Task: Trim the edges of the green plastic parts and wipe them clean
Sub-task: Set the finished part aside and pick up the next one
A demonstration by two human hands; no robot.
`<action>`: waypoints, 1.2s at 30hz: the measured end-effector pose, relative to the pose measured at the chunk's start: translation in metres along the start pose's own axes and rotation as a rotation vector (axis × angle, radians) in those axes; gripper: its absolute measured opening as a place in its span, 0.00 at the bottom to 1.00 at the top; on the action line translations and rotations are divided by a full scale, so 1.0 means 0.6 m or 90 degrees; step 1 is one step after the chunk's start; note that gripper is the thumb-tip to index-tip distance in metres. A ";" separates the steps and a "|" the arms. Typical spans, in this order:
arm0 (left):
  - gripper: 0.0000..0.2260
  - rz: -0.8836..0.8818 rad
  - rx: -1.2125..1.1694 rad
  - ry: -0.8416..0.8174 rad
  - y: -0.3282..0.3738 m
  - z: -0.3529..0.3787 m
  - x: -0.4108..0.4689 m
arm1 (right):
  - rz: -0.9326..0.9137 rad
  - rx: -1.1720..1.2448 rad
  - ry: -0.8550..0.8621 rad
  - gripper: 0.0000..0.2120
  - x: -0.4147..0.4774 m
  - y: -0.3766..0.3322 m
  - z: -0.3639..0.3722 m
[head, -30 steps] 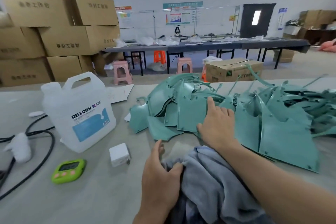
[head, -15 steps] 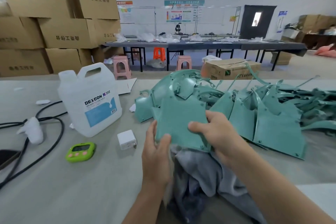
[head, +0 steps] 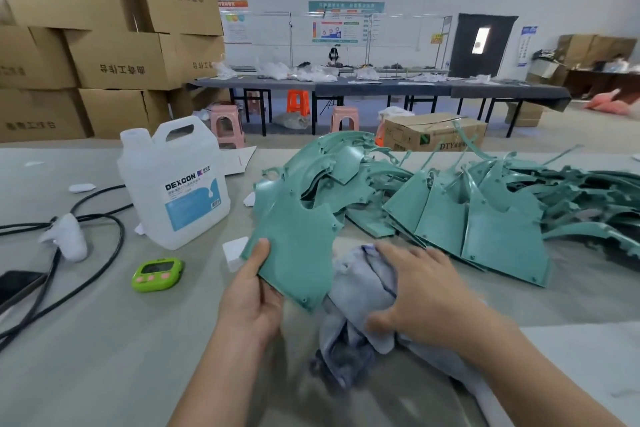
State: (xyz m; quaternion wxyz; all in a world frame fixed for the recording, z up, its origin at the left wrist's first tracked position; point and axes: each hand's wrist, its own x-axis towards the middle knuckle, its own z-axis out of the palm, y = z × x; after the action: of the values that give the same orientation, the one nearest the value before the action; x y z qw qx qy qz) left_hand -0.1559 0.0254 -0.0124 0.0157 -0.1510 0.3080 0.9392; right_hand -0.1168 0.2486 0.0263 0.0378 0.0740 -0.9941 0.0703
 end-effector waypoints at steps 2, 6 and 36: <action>0.15 -0.042 -0.018 -0.030 0.010 0.000 -0.001 | -0.020 -0.004 -0.001 0.41 0.007 0.002 0.018; 0.14 -0.050 -0.025 -0.037 0.023 -0.004 0.006 | 0.016 0.078 0.260 0.14 0.044 0.022 -0.004; 0.10 0.658 0.860 -0.098 -0.057 0.002 -0.010 | 0.233 0.342 0.289 0.12 0.010 0.079 0.096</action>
State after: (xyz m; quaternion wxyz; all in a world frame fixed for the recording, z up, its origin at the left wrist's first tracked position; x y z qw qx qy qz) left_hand -0.1464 0.0540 -0.0295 -0.3075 0.1143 0.8302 0.4508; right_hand -0.1338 0.2859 -0.0367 0.2225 -0.1150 -0.9035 0.3478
